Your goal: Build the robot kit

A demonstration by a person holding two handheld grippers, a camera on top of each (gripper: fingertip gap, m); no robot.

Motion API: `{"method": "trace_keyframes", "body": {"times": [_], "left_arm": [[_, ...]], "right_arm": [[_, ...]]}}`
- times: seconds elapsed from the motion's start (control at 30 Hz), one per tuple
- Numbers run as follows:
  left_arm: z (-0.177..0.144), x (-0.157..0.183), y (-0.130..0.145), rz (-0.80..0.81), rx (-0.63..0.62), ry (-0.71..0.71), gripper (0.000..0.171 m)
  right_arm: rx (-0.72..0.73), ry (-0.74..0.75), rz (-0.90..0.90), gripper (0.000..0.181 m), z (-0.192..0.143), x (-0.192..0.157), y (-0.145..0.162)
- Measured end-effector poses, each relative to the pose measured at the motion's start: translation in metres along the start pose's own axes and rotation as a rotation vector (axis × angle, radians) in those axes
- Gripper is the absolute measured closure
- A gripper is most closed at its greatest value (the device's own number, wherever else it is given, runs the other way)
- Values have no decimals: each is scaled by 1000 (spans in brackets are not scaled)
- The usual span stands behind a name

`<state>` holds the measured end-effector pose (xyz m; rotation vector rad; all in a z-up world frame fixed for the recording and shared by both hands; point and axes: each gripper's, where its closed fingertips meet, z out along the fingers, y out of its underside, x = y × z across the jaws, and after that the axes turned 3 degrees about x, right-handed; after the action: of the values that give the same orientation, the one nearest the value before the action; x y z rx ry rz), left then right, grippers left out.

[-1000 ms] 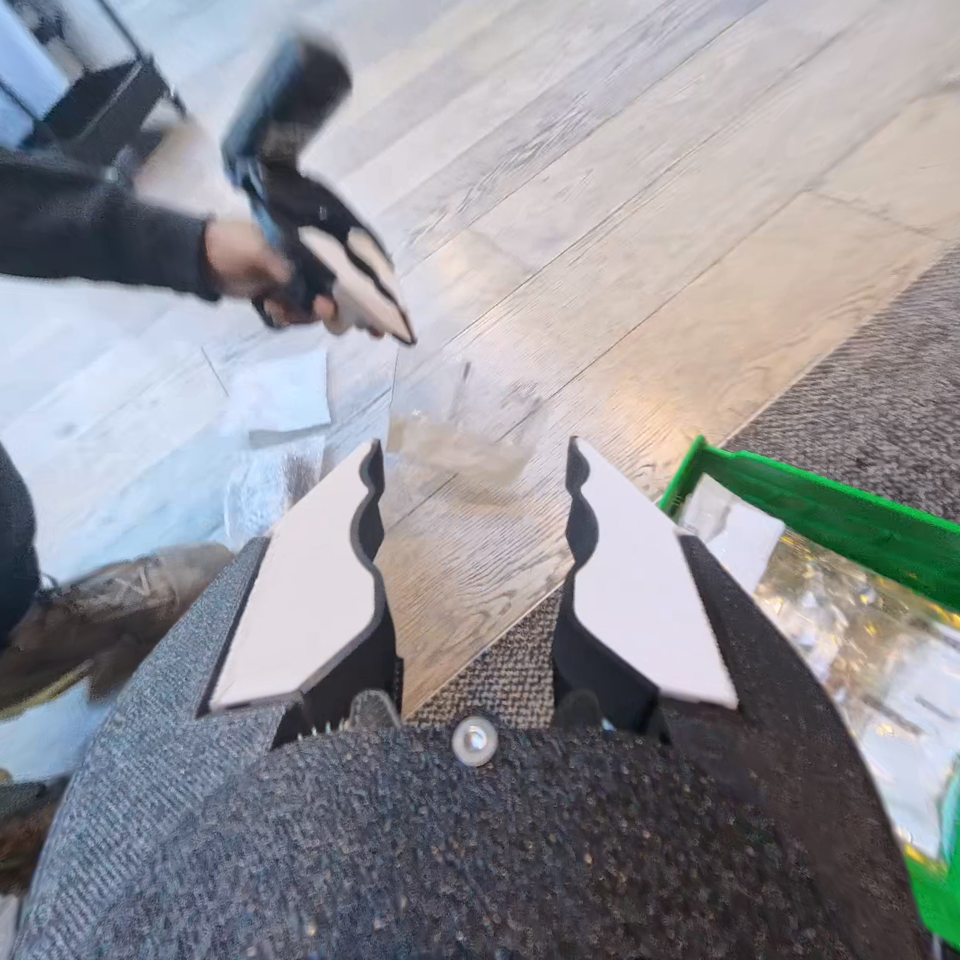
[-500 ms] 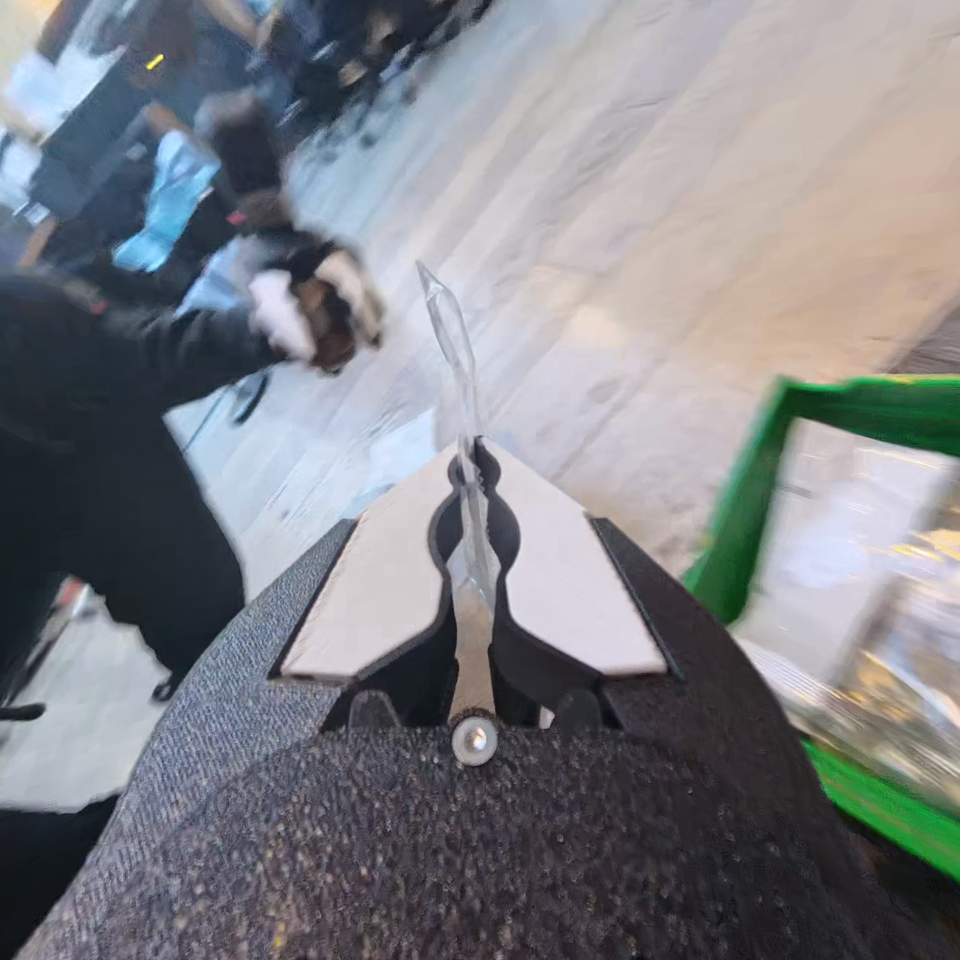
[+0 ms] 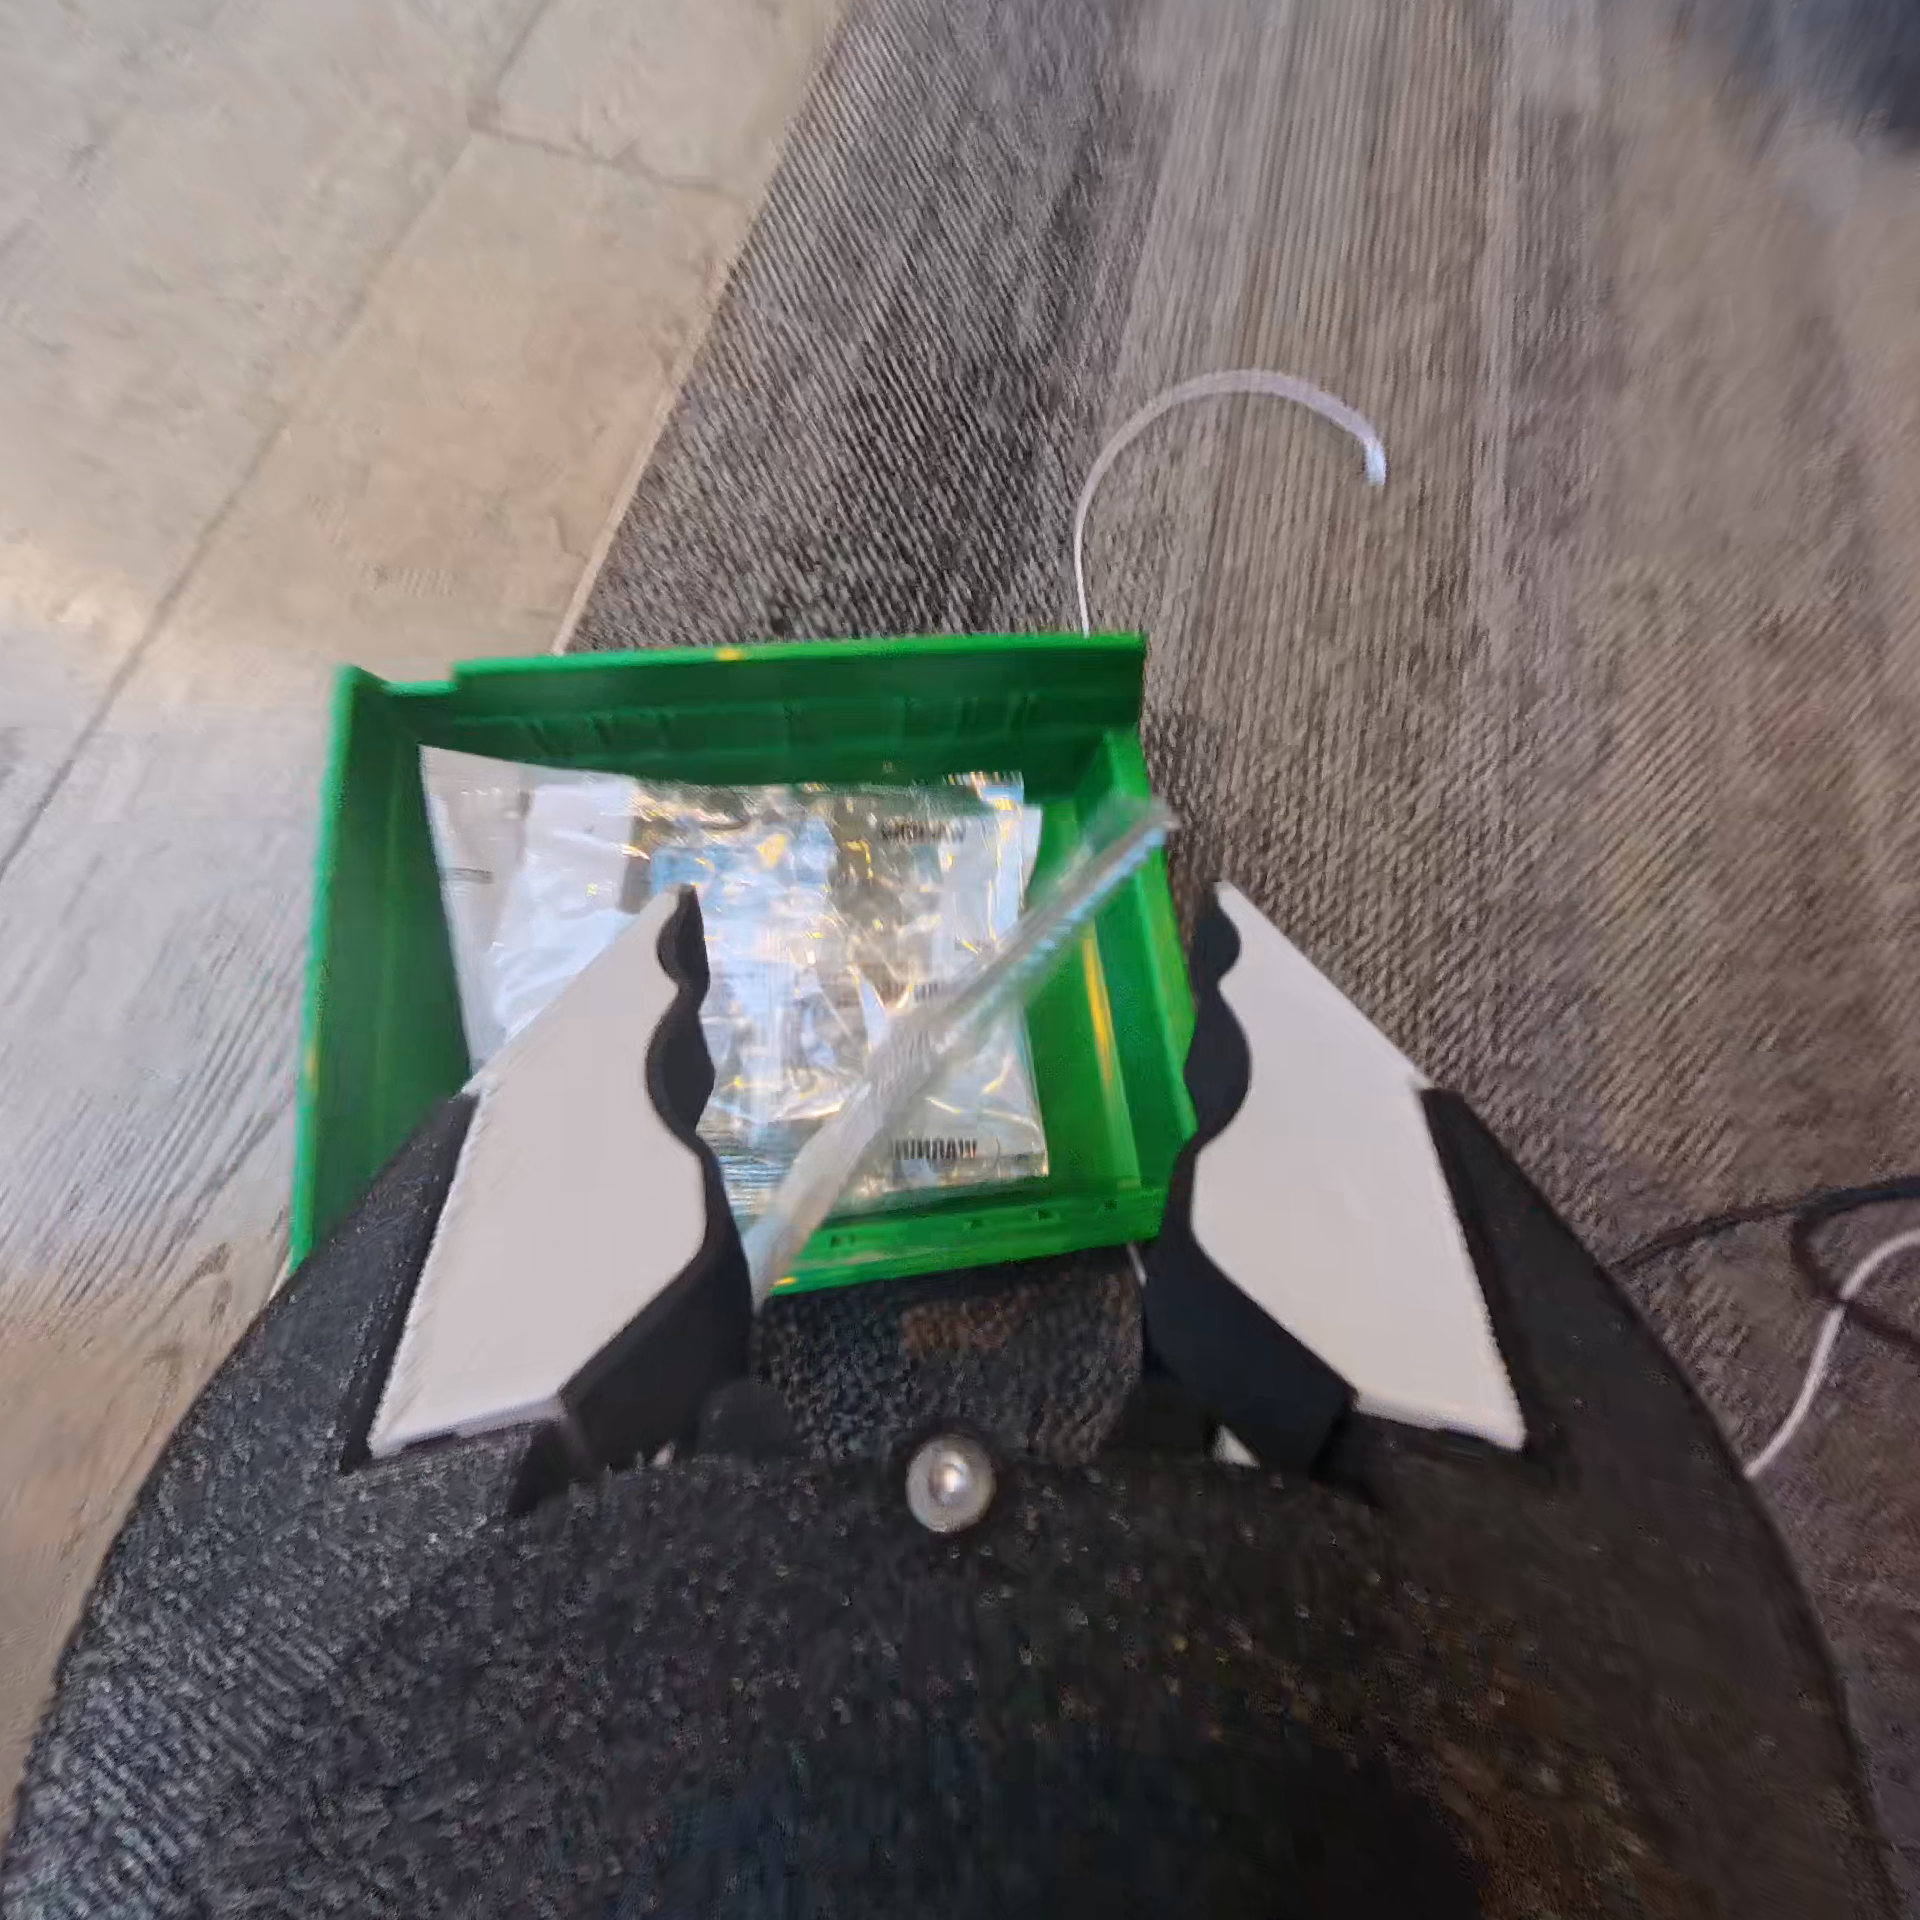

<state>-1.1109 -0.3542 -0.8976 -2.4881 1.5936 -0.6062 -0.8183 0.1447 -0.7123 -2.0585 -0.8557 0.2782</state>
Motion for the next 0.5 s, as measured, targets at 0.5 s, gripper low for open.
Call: {"method": "trace_keyframes", "body": {"times": [0.5], "left_arm": [[-108, -77, -158, -244, 483, -101, 103]], "right_arm": [[-51, -968, -596, 60, -105, -368, 20]]}}
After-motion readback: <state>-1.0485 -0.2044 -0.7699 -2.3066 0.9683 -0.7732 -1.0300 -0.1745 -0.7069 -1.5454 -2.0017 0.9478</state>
